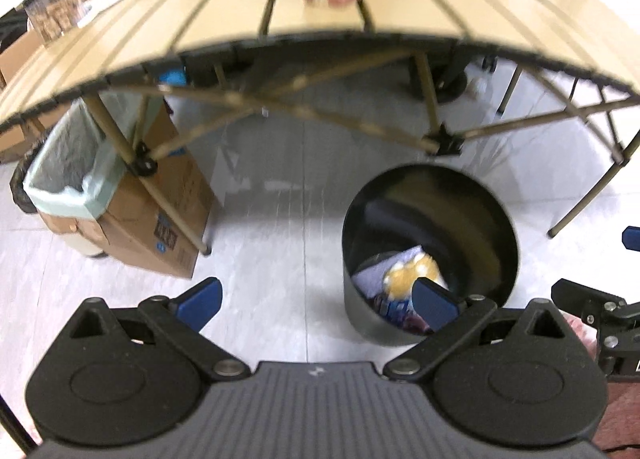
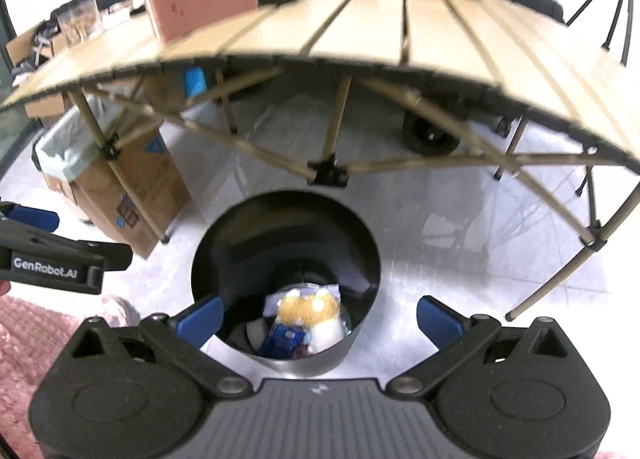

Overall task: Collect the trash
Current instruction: 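Withdraw both open grippers from the bin and raise them toward the table, then close the left gripper on the pink-and-cream sponge while the right gripper approaches the black sock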

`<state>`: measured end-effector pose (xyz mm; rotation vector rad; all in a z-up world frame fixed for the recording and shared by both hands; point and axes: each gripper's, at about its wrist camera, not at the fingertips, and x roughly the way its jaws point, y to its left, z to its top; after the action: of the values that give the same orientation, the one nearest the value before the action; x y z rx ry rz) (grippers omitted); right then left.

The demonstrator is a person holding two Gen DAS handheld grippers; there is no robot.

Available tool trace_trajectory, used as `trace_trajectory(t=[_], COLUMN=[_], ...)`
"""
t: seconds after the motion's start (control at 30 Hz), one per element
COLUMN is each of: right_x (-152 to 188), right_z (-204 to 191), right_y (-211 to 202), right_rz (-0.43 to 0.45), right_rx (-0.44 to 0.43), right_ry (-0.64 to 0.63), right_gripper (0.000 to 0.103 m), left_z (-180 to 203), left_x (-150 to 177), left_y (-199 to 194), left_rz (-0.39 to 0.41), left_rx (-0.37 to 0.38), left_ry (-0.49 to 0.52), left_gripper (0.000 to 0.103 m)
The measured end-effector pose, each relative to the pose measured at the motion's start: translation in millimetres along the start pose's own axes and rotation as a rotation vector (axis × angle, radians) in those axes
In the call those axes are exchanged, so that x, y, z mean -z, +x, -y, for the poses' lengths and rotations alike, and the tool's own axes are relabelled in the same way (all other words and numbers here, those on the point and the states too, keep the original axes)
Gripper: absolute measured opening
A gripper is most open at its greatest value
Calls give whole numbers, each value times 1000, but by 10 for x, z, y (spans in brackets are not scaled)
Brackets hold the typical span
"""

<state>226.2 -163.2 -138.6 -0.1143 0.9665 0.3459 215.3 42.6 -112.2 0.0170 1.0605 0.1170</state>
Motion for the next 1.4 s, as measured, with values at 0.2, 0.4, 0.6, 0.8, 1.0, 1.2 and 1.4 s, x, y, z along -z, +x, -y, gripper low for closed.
trace_trajectory(t=[0.2,0.4,0.6,0.8,1.0,1.2,1.4], right_x=[-111,-341,-656,-956,-1212,-1367,-1387], right_z=[67,65,71,156,235,305,471], right_y=[-371,-653,-809,-891,-900,-760,-425], right_rz=[117,248,362,449,520,547,538], right_rx=[-7,-10,-1,10,18,11,30], right_ry=[9,-4,-6,22,35,20,61], right_gripper=[103,103,103,103,103,103,103], left_z=[16,86,125,102,100,124,108], left_x=[-113,-335,-620,-903,-1129,-1366,-1485], left_y=[-336,-508,-628,-674,-664,-516,-283], left_rz=[107,191,285,373,474,525,532], left_rx=[7,38,59,44,16,-1,35], left_ry=[-9,-30,-67,-99,-84,-50,-30], left_gripper=[103,103,103,103,103,103,103])
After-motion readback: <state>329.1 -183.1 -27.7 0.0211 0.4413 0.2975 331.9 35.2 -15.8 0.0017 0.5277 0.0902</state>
